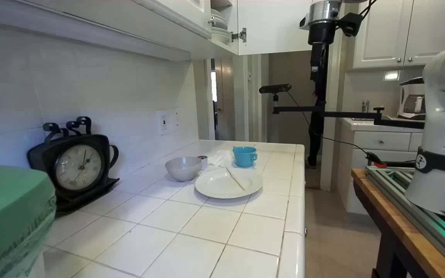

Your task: Use the stirrer on the plate to stir the contents in the bowl then place it back on the plate

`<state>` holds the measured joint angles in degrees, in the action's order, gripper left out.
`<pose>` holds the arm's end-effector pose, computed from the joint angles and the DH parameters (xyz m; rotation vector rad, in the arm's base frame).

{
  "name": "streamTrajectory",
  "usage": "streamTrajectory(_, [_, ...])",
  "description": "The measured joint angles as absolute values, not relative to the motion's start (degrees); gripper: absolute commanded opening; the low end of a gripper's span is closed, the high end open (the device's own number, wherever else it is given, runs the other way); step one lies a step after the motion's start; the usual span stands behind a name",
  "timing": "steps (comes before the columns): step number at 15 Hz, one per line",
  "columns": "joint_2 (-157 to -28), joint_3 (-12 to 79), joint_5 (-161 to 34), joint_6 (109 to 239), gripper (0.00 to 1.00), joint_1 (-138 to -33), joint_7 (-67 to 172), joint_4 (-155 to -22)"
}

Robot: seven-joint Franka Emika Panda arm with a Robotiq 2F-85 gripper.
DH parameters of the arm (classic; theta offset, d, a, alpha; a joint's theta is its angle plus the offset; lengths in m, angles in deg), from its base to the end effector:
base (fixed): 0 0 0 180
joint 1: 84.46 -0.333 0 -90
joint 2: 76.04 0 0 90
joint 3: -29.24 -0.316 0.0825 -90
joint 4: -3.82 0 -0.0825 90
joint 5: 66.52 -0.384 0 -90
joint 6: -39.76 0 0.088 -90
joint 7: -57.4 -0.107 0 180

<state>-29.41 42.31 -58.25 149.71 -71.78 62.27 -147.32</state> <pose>0.2833 -0.1519 0.4882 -3.1054 0.4022 -0.1394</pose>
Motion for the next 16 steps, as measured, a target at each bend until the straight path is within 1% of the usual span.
streamTrajectory(12, [-29.5, 42.2, -58.3, 149.9, 1.0, -71.8, 62.2, -147.3])
streamTrajectory(16, [-32.3, 40.3, -59.2, 153.0, 1.0, -72.6, 59.3, -147.7])
